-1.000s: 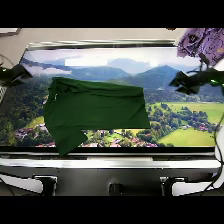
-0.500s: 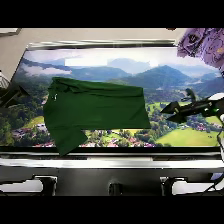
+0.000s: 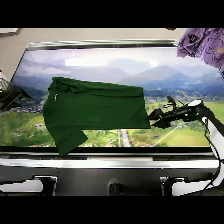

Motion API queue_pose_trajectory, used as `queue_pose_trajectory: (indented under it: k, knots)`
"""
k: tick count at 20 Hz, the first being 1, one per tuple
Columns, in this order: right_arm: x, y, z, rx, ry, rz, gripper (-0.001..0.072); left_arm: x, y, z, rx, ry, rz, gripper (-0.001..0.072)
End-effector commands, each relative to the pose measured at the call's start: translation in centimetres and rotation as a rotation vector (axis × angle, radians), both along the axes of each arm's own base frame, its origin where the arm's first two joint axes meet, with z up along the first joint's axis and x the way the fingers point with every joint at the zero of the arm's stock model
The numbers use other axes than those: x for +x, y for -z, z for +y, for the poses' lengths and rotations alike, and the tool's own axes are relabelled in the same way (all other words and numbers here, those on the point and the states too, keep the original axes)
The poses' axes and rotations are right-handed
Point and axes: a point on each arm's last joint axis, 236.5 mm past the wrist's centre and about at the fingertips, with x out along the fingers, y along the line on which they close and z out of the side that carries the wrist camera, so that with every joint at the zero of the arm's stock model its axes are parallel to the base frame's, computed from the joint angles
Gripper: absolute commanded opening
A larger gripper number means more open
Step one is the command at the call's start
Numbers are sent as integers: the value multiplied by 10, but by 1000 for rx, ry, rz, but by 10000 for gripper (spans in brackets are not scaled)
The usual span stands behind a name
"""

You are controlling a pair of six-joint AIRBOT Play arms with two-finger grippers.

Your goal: Fold the clothes and pants, and hang the long-sleeved shirts on hangers.

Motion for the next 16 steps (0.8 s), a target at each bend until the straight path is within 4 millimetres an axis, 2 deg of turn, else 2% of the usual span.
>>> queue_pose_trajectory:
  k: [1, 7, 9, 10, 11, 12, 13, 14, 16]
  knots:
    - [-3, 5, 4, -10, -8, 18, 670, 0, 2, 0, -2, 0, 5, 644]
    - [-9, 1, 7, 9, 10, 69, 665, -1, 2, 0, -4, -3, 8, 644]
    - [-10, 1, 11, 10, 6, 80, 604, -2, 2, -1, -6, -1, 11, 646]
    - [-13, 2, 16, 6, -11, 84, 597, -2, 2, 0, -6, -3, 11, 663]
    - [-14, 4, 22, 0, -24, 83, 543, -2, 3, 1, -4, -4, 11, 663]
    - [-16, 8, 29, -9, -34, 80, 521, -2, 3, 4, -1, -10, 9, 663]
    - [-17, 11, 34, -22, -44, 76, 461, -3, 4, 5, -1, -14, 11, 663]
    - [-16, 13, 37, -30, -49, 71, 308, -4, 5, 8, -3, -22, 15, 663]
    - [-14, 11, 35, -34, -41, 59, 53, -12, 9, 18, -9, -48, 26, 663]
